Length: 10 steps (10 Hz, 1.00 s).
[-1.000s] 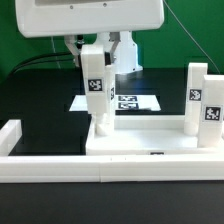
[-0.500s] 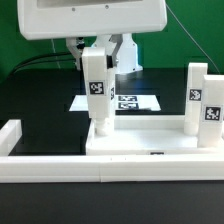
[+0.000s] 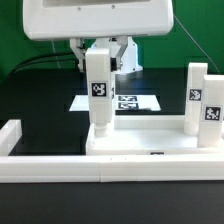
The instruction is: Assemble desk
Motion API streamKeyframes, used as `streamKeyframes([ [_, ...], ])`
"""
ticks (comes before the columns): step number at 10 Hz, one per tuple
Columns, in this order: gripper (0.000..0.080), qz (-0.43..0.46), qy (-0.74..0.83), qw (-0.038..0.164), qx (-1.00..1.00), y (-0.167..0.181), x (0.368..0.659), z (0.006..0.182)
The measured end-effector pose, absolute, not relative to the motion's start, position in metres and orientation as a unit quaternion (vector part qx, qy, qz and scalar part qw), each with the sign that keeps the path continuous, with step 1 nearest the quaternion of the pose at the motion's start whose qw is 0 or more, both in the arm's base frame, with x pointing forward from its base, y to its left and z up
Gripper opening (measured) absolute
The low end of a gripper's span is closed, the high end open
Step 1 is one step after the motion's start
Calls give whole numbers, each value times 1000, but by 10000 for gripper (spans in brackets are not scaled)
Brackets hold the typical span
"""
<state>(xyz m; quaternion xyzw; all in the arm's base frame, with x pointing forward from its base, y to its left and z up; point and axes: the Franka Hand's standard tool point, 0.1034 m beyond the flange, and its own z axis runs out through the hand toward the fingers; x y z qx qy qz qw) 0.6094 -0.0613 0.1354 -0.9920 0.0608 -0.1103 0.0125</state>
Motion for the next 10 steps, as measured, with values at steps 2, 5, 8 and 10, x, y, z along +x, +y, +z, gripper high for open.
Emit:
streamKeyframes([
  [2,285,-117,60,8,-991,-60,607,129],
  [5,285,-124,59,3,-991,-60,601,123],
  [8,285,-123,59,3,-991,-60,601,122],
  [10,285,-124,58,2,-991,-59,602,121],
])
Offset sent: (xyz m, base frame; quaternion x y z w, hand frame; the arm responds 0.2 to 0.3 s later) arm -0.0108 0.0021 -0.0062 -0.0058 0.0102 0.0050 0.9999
